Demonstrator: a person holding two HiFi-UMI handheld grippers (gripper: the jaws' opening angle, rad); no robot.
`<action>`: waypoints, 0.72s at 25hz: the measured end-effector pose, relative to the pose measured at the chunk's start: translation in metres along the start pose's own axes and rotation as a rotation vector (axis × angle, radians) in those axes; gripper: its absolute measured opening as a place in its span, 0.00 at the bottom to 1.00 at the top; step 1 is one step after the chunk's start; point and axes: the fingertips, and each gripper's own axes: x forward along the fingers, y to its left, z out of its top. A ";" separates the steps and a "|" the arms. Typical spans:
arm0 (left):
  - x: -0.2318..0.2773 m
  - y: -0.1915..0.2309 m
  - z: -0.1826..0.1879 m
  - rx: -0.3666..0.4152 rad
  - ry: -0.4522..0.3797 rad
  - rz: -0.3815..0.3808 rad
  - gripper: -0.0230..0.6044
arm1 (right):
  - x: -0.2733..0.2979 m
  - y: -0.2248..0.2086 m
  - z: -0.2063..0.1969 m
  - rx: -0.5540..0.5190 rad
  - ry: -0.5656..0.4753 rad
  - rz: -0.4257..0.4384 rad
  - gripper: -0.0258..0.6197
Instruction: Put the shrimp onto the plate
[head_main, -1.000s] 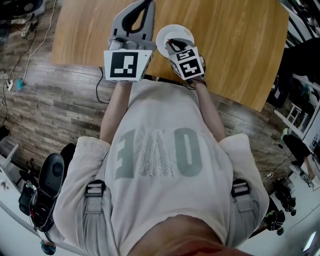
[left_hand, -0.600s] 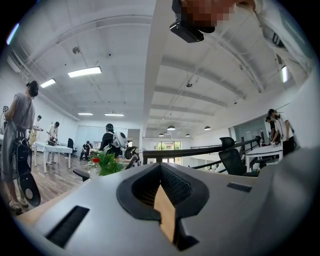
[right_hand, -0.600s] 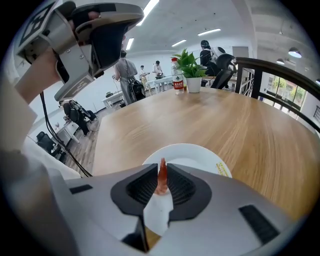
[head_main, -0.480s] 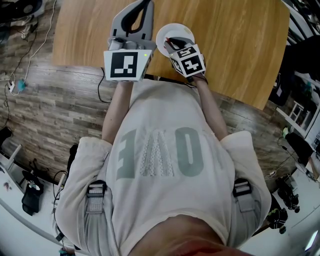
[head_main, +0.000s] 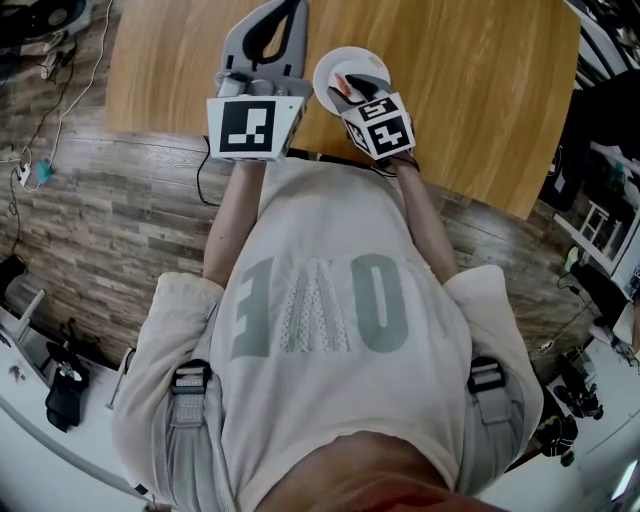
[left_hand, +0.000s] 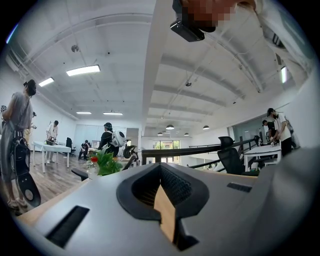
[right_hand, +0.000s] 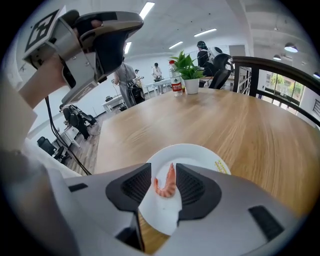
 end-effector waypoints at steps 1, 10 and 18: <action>0.000 0.000 0.001 0.000 -0.002 0.000 0.05 | -0.002 0.000 0.004 0.007 -0.010 -0.002 0.26; 0.009 -0.007 0.015 0.008 -0.040 -0.038 0.05 | -0.018 -0.012 0.064 0.039 -0.160 -0.058 0.26; 0.018 -0.015 0.032 0.024 -0.075 -0.067 0.05 | -0.108 -0.039 0.169 0.009 -0.612 -0.267 0.11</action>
